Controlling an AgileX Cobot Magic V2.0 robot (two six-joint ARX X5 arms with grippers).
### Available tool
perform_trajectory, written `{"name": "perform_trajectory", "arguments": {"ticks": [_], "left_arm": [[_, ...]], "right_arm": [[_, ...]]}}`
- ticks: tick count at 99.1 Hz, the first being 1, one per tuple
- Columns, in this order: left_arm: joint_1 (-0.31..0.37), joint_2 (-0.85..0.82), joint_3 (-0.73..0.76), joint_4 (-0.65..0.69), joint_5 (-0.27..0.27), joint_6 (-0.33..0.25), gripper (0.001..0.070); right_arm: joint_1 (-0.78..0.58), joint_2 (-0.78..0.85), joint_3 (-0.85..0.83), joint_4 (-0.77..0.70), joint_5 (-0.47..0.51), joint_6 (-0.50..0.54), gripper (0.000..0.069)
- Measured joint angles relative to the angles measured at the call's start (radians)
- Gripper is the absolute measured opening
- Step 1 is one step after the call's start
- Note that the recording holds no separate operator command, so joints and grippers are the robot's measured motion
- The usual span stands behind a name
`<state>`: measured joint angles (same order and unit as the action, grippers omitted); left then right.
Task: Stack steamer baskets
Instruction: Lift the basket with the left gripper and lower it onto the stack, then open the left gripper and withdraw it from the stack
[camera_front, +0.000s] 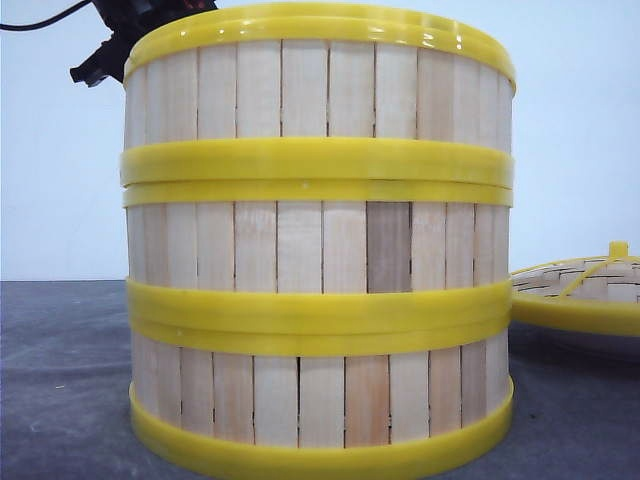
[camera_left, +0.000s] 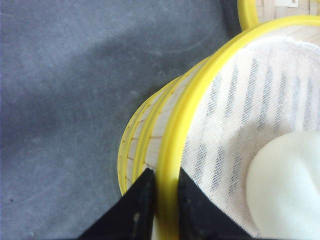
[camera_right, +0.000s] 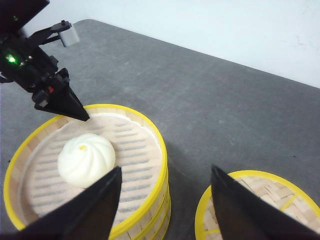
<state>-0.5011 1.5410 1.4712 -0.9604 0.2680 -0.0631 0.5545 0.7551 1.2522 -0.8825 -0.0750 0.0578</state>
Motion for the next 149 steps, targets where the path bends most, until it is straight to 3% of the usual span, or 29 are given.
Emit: {"name": "perform_trajectory", "arguments": {"ticks": [28, 49, 67, 86, 110, 130, 149], "left_arm": [[0.000, 0.011, 0.000, 0.018, 0.001, 0.000, 0.0042], [-0.002, 0.012, 0.000, 0.060, 0.018, -0.003, 0.0202], [-0.002, 0.009, 0.000, 0.060, 0.018, -0.004, 0.0232], [0.003, -0.080, 0.000, 0.092, 0.009, -0.004, 0.0233], [0.008, -0.332, 0.000, 0.191, -0.119, -0.004, 0.0233], [0.008, -0.515, 0.001, 0.193, -0.240, -0.003, 0.0233], [0.008, -0.679, -0.099, 0.200, -0.295, 0.008, 0.0233]], "right_arm": [[0.000, 0.000, 0.000, 0.000, 0.000, 0.000, 0.0346], [0.000, 0.000, 0.000, 0.000, 0.000, 0.000, 0.0346], [0.000, 0.000, 0.000, -0.008, 0.000, 0.000, 0.0347], [0.000, 0.000, 0.000, -0.017, 0.001, 0.000, 0.0429], [0.000, 0.000, 0.000, -0.019, 0.024, 0.002, 0.0453], [0.000, 0.005, 0.000, -0.027, 0.077, 0.020, 0.0453], [0.000, 0.016, 0.000, -0.061, 0.143, 0.044, 0.0453]]}}
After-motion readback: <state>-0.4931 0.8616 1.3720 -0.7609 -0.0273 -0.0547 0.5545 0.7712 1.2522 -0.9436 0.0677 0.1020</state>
